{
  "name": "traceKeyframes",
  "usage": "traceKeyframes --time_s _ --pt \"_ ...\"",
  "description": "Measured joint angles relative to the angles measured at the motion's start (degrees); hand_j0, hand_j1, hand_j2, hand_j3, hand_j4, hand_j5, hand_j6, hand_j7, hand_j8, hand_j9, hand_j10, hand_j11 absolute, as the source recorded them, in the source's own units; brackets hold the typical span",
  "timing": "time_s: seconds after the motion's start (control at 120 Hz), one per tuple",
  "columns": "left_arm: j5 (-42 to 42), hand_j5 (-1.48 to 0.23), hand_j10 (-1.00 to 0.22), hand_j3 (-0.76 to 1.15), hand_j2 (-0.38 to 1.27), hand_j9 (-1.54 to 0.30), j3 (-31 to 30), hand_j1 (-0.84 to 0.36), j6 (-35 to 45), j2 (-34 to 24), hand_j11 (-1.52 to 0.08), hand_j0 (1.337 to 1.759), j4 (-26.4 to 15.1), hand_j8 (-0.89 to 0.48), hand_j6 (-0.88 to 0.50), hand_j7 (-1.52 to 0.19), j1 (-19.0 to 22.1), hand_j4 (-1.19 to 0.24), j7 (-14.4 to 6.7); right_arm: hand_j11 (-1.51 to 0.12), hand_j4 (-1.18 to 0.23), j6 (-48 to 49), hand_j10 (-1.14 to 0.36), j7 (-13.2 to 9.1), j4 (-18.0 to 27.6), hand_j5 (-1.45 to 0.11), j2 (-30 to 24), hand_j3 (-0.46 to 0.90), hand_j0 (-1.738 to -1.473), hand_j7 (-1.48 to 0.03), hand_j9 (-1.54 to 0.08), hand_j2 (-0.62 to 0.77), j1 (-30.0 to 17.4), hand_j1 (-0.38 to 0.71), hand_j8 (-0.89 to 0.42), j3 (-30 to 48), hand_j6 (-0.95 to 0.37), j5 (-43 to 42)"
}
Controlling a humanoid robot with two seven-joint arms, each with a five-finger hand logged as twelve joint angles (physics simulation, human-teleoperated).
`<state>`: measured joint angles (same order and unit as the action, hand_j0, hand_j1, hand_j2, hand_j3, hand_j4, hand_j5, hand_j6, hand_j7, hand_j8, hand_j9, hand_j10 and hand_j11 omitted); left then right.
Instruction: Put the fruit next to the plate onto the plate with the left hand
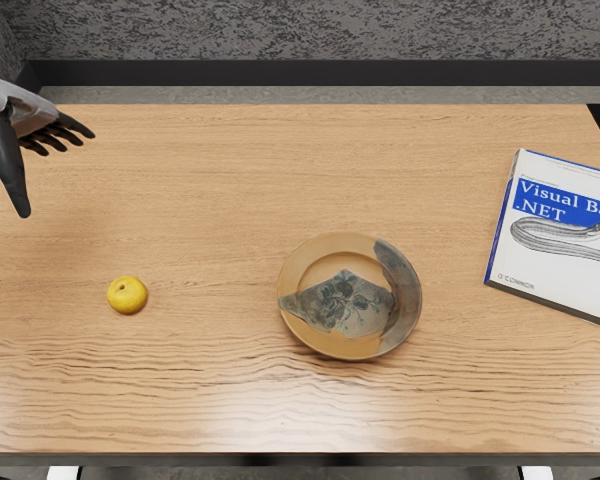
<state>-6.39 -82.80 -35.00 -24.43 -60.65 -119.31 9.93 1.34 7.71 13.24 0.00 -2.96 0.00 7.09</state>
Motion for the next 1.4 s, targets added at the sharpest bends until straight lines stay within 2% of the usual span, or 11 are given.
traceKeyframes --time_s 0.358,0.542,0.7,0.733,0.792,0.917,0.992,1.067,1.217,1.4 --pt "-0.1 -0.01 -0.01 0.00 0.00 -0.01 0.1 0.34 0.0 -0.3 -0.01 1.658 0.0 -0.01 -0.01 -0.01 -0.2 -0.01 0.0 -0.01 -0.01 0.0 -0.01 0.0 -0.4 -0.01 0.0 0.00 -1.658 -0.01 -0.01 0.00 -0.1 -0.34 -0.01 -0.1 -0.01 0.1" --pt "0.2 -0.01 -0.01 0.00 0.00 -0.01 0.1 0.34 0.0 -2.7 -0.01 1.658 0.1 -0.01 -0.01 -0.01 -0.2 -0.01 -0.1 -0.01 -0.01 0.0 -0.01 0.0 -0.4 -0.01 0.0 0.00 -1.658 -0.01 -0.01 0.00 -0.1 -0.34 -0.01 -0.1 -0.01 0.1" --pt "0.6 -0.01 -0.01 0.00 0.00 -0.01 3.1 0.34 0.0 -1.7 -0.01 1.658 -0.6 -0.01 -0.01 -0.01 -1.9 -0.01 -0.1 -0.01 -0.01 -0.1 -0.01 0.0 -0.5 -0.01 0.0 0.00 -1.658 -0.01 -0.01 0.00 -0.1 -0.34 -0.01 -0.1 -0.01 0.1" --pt "0.6 -0.01 -0.01 0.00 0.00 -0.01 3.6 0.34 0.0 -0.9 -0.01 1.658 -2.1 -0.01 -0.01 -0.01 -3.2 -0.01 -0.1 -0.01 -0.01 0.0 -0.01 0.0 -0.5 -0.01 0.0 0.00 -1.658 -0.01 -0.01 0.00 -0.1 -0.34 -0.01 -0.1 -0.01 0.1" --pt "0.6 -0.01 -0.01 0.00 0.00 -0.01 4.3 0.34 2.7 1.1 -0.01 1.658 -7.3 -0.01 -0.01 -0.01 -5.3 -0.01 -0.1 -0.01 -0.01 -0.1 -0.01 0.0 -0.4 -0.01 0.0 0.00 -1.658 -0.01 -0.01 0.00 -0.1 -0.34 -0.01 -0.1 -0.01 0.1" --pt "0.5 -0.01 -0.01 0.00 0.00 -0.01 4.7 0.34 15.7 2.9 -0.01 1.658 -18.0 -0.01 -0.01 -0.01 -7.2 -0.01 -0.5 -0.01 -0.01 -0.1 -0.01 0.0 -0.5 -0.01 0.0 0.00 -1.658 -0.01 -0.01 0.00 -0.1 -0.34 -0.01 -0.1 -0.01 0.1" --pt "0.4 -0.01 -0.01 0.00 0.00 -0.01 4.8 0.34 26.8 3.3 -0.01 1.658 -24.4 -0.01 -0.01 -0.01 -7.3 -0.01 -1.4 -0.01 -0.01 0.0 -0.01 0.0 -0.4 -0.01 0.0 0.00 -1.658 -0.01 -0.01 0.00 -0.1 -0.34 -0.01 -0.1 -0.01 0.1" --pt "0.2 -0.01 -0.01 0.00 0.00 -0.01 4.7 0.34 35.3 4.0 -0.01 1.658 -29.3 -0.01 -0.01 -0.01 -7.2 -0.01 -1.9 -0.01 -0.01 0.0 -0.01 0.0 -0.5 -0.01 0.0 0.00 -1.658 -0.01 -0.01 0.00 -0.1 -0.34 -0.01 -0.1 -0.01 0.1" --pt "-0.8 -0.01 -0.01 0.00 0.00 -0.01 4.8 0.34 47.8 6.8 -0.01 1.658 -34.9 -0.01 -0.01 -0.01 -5.6 -0.01 -2.2 -0.01 -0.01 0.0 -0.01 0.0 -0.4 -0.01 0.0 0.00 -1.658 -0.01 -0.01 0.00 -0.1 -0.34 -0.01 -0.1 -0.01 0.1" --pt "-1.2 -0.01 -0.01 0.00 0.00 -0.01 5.2 0.34 52.6 8.1 -0.01 1.658 -37.3 -0.01 -0.01 -0.01 -3.1 -0.01 -2.3 -0.01 -0.01 -0.1 -0.01 0.0 -0.4 -0.01 0.0 0.00 -1.658 -0.01 -0.01 0.00 -0.1 -0.34 -0.01 -0.1 -0.01 0.1"
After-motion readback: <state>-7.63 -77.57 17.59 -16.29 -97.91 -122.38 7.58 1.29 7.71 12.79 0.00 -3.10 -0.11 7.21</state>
